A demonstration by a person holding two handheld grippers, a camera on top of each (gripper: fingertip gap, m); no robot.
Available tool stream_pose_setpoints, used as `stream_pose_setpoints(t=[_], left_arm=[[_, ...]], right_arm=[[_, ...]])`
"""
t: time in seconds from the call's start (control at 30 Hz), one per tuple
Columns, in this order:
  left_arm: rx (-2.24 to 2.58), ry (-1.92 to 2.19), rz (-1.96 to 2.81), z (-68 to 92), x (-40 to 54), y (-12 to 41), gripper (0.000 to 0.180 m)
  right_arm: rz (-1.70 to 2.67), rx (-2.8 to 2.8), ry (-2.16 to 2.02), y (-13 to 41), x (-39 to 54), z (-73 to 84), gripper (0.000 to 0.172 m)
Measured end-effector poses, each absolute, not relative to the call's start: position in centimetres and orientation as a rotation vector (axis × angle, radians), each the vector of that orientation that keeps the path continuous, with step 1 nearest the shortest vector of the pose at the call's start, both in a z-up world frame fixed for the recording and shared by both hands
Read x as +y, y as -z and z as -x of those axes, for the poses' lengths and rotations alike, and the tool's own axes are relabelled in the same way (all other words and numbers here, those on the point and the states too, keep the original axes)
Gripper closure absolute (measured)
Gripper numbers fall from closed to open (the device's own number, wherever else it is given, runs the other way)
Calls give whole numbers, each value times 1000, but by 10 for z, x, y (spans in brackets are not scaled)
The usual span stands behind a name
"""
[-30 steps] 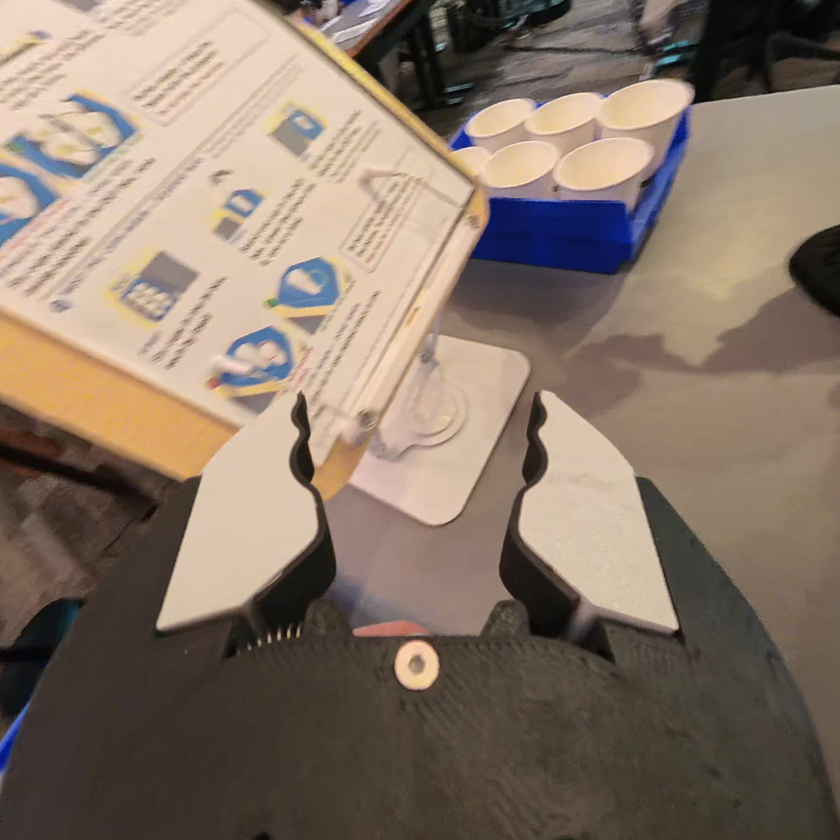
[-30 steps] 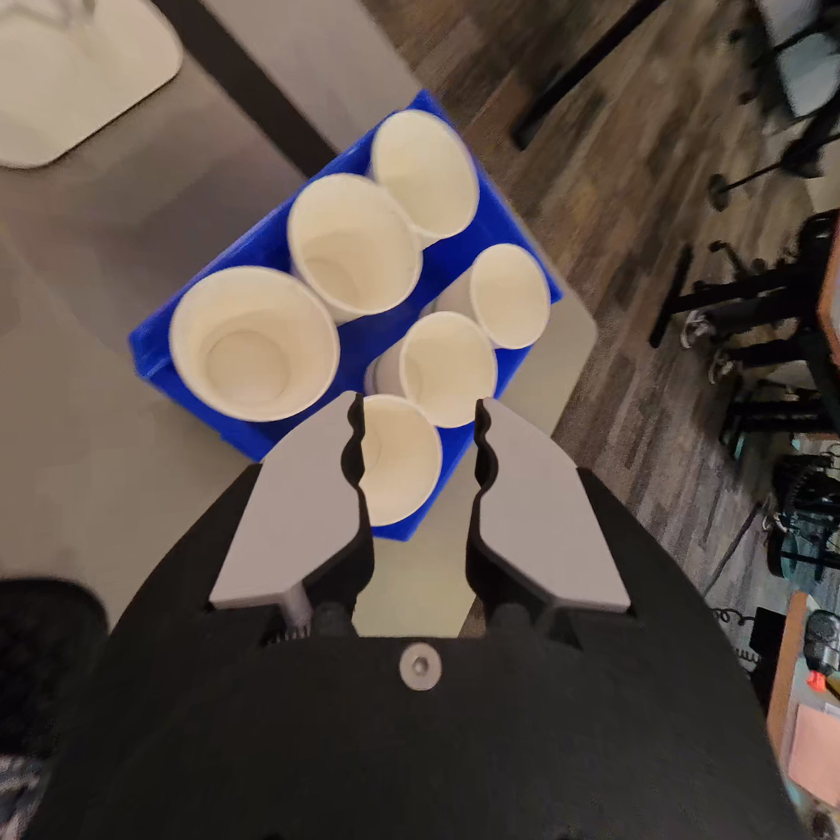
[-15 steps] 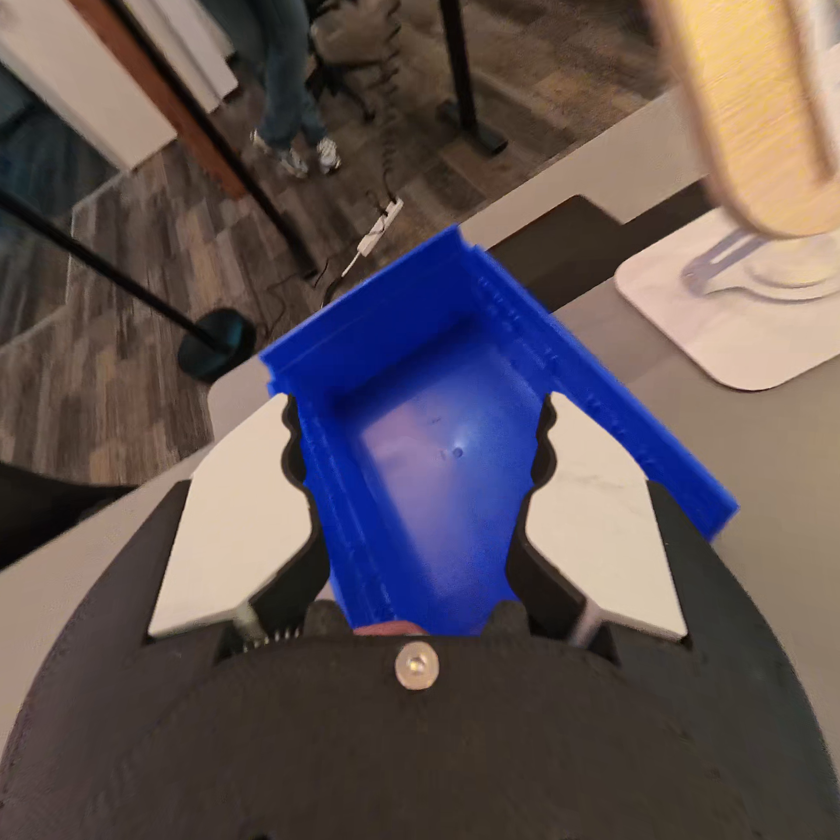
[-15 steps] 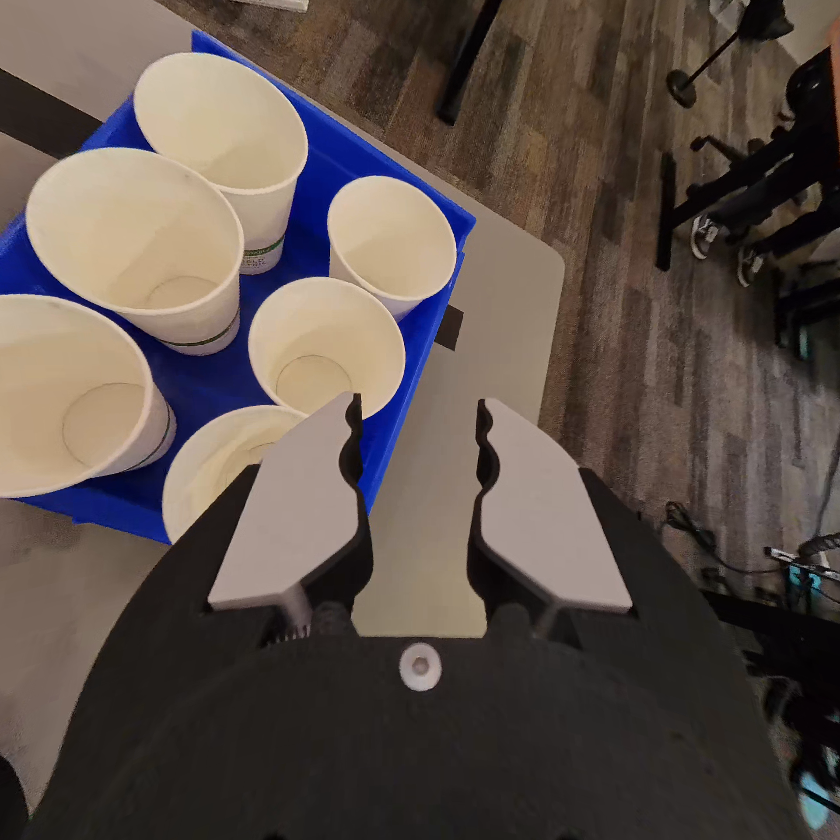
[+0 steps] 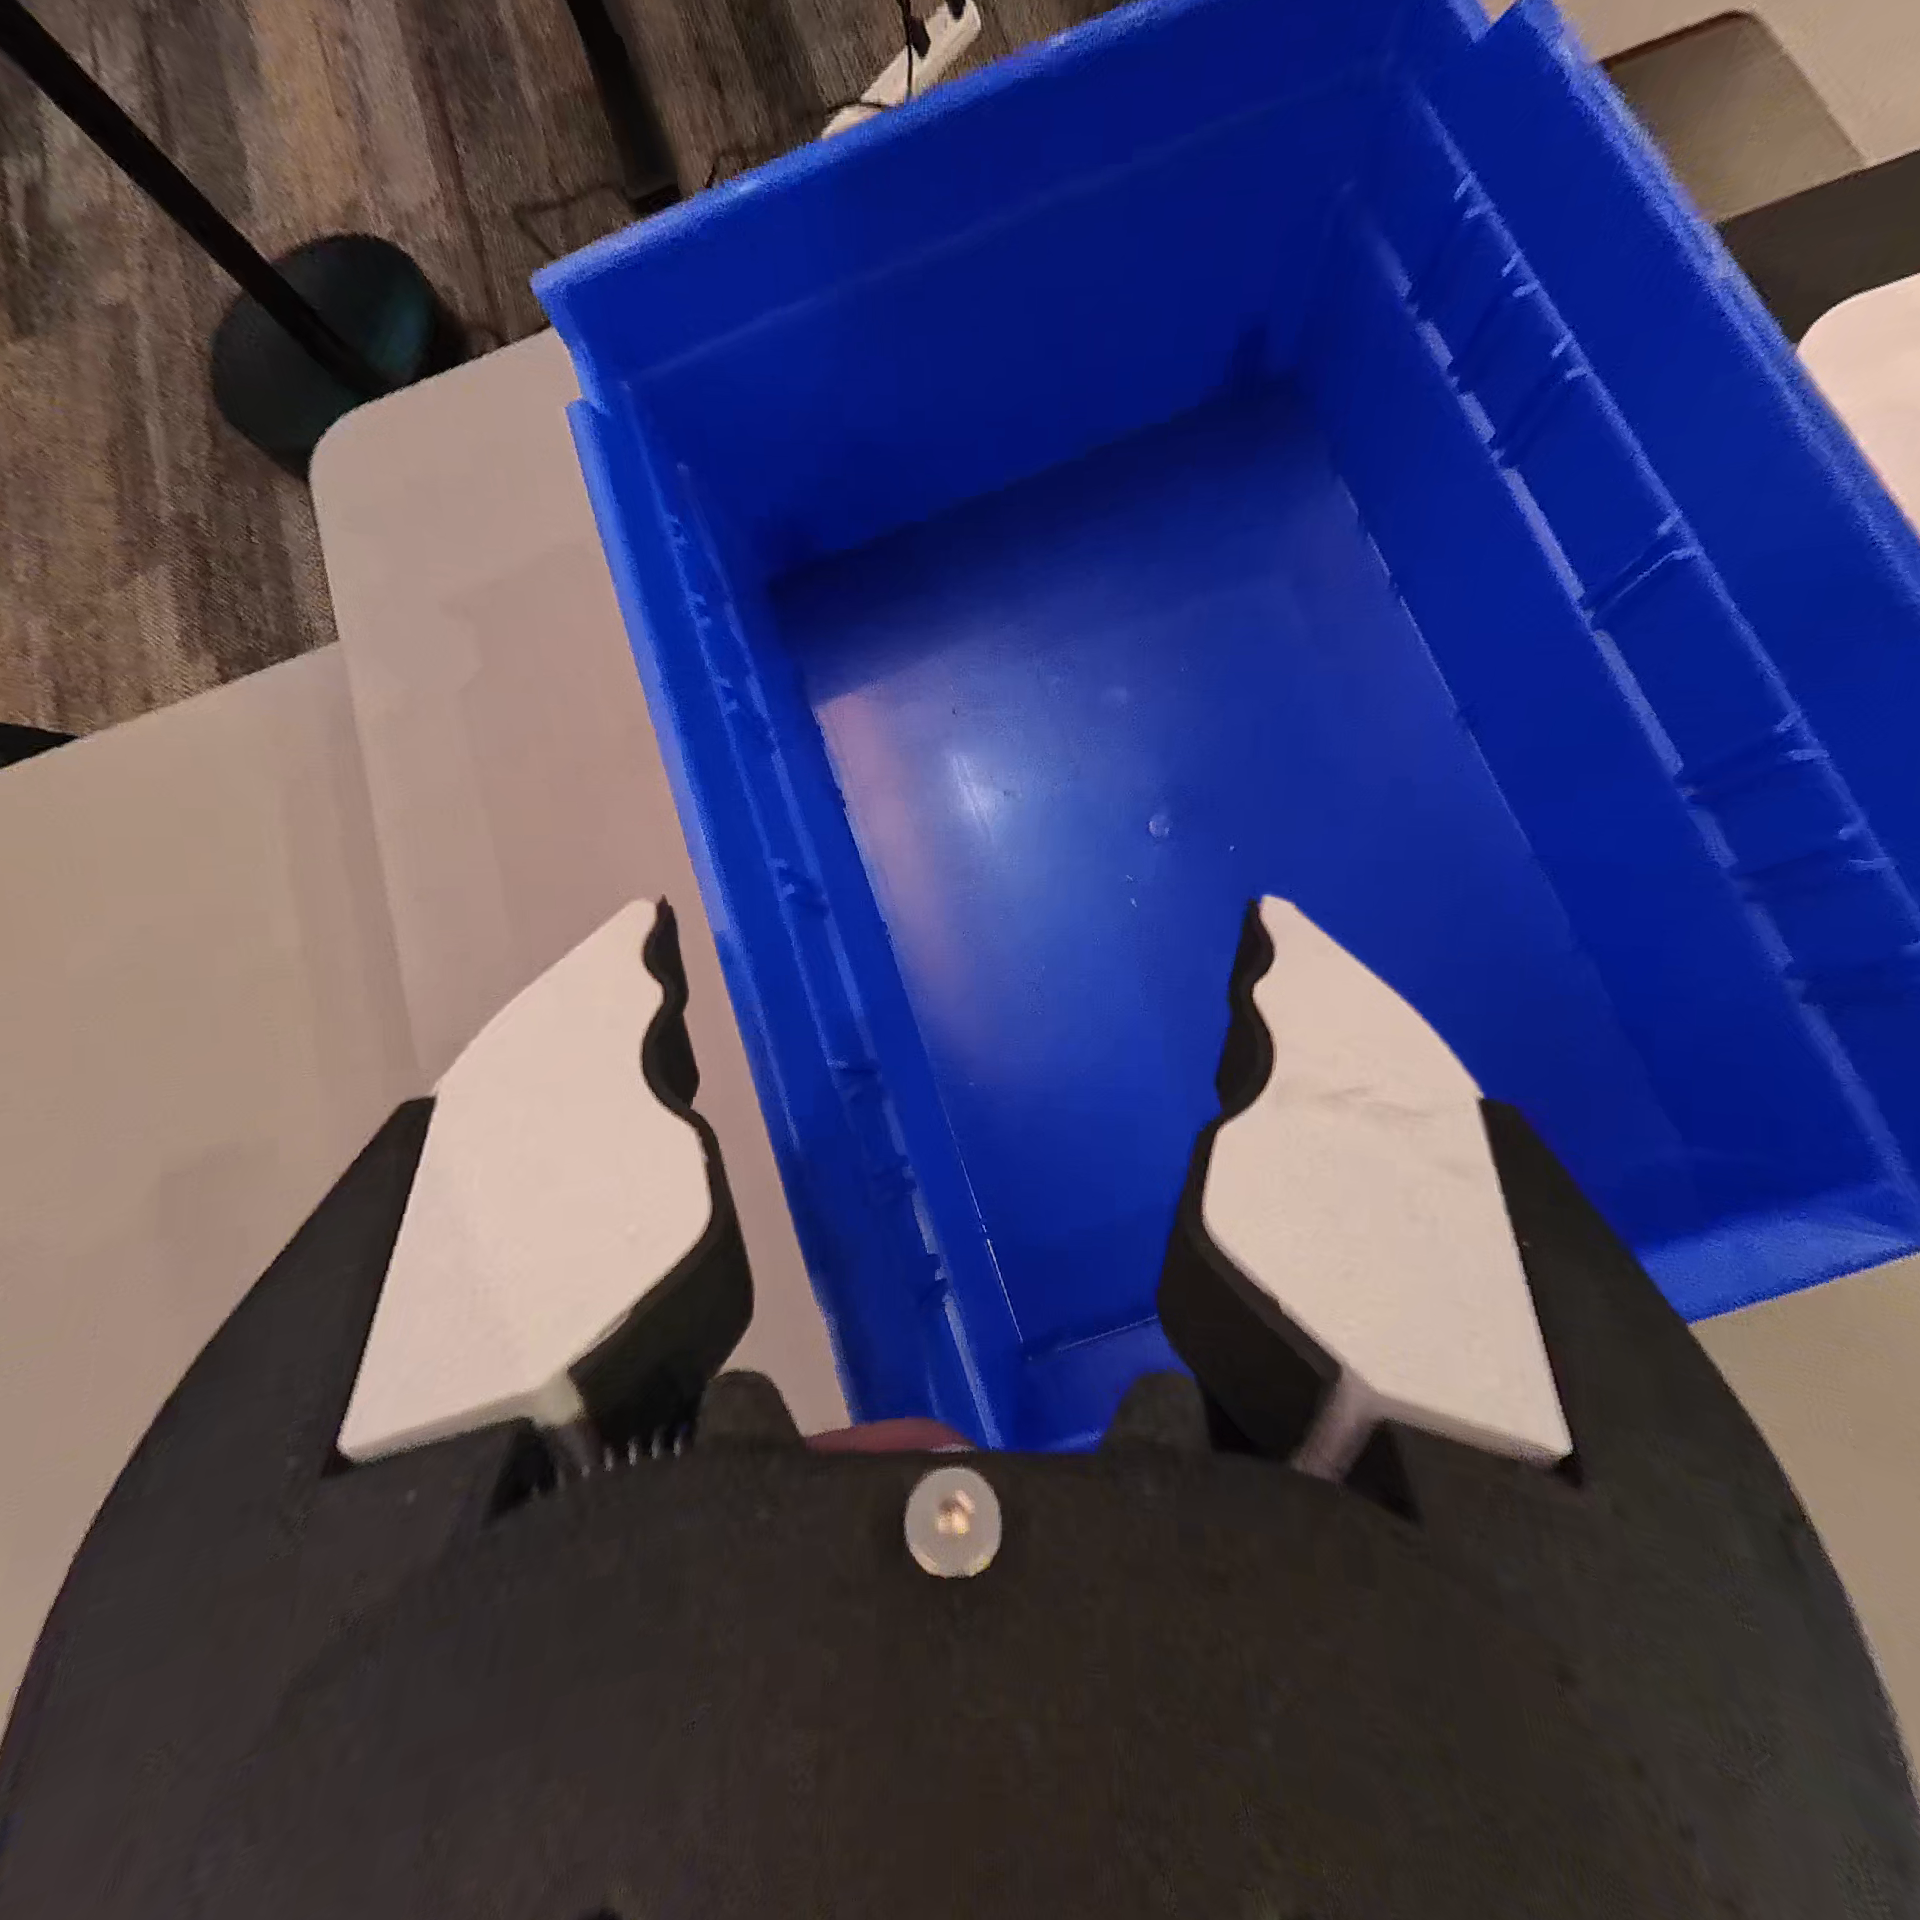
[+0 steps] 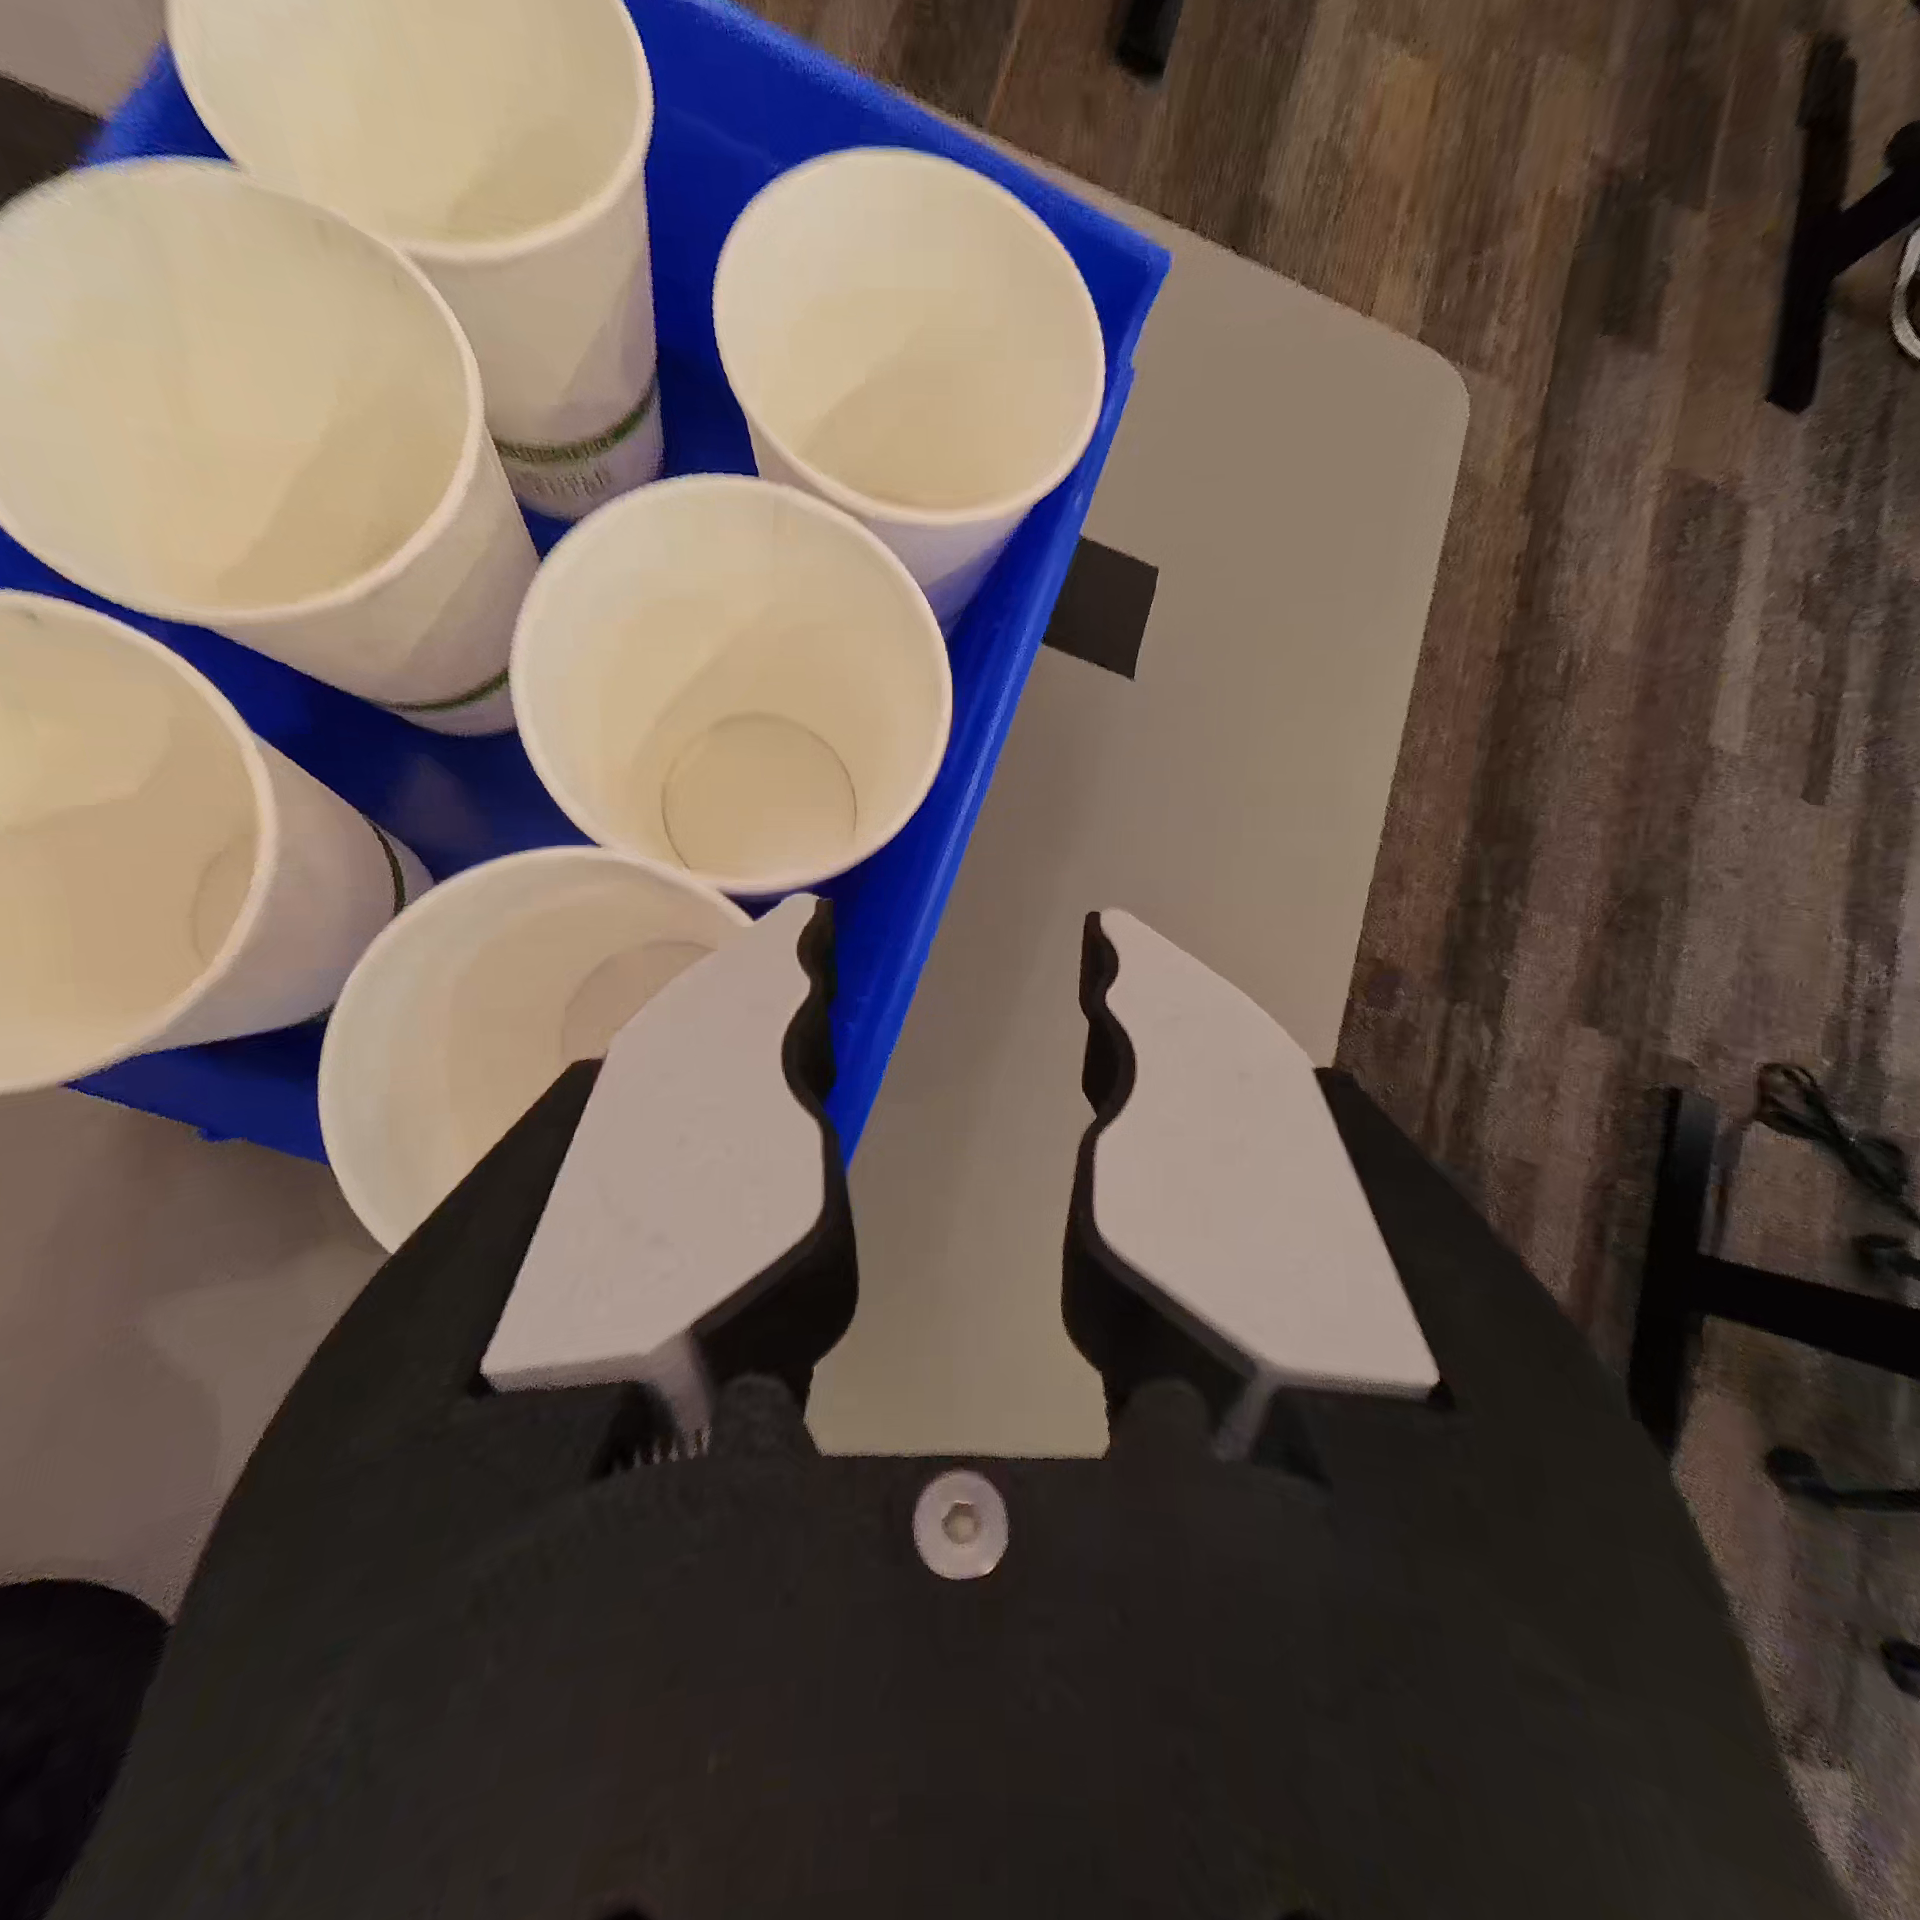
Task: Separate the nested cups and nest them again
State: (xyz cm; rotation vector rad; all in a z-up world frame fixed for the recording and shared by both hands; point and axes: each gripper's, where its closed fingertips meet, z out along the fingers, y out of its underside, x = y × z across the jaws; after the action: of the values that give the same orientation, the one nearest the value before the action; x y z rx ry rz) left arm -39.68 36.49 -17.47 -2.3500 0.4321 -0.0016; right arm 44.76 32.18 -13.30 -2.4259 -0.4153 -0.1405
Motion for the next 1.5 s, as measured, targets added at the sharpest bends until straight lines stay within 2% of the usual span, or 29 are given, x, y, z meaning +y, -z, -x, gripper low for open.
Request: stream_pose_setpoints(t=[0.23,0.47,0.77,0.87,1.27,1.4,1.5], left_arm=[[431,-18,2393,397,364,183,91],[415,8,2386,402,362,181,101],[416,15,2399,401,360,181,99],[417,17,2398,400,359,181,98],[405,31,2391,401,360,181,99],[391,-84,2433,414,358,185,108],[391,-116,2503,418,354,198,110]], right_arm=[[2280,-428,201,92,325,-433,135],[2365,-477,226,97,288,-442,128],[2367,-372,-28,136,213,-444,134],[2344,-346,-57,150,215,-438,138],[2359,-276,-99,199,239,-431,135],[2362,-285,-74,207,247,-431,141],[2358,-308,-69,212,252,-428,154]])
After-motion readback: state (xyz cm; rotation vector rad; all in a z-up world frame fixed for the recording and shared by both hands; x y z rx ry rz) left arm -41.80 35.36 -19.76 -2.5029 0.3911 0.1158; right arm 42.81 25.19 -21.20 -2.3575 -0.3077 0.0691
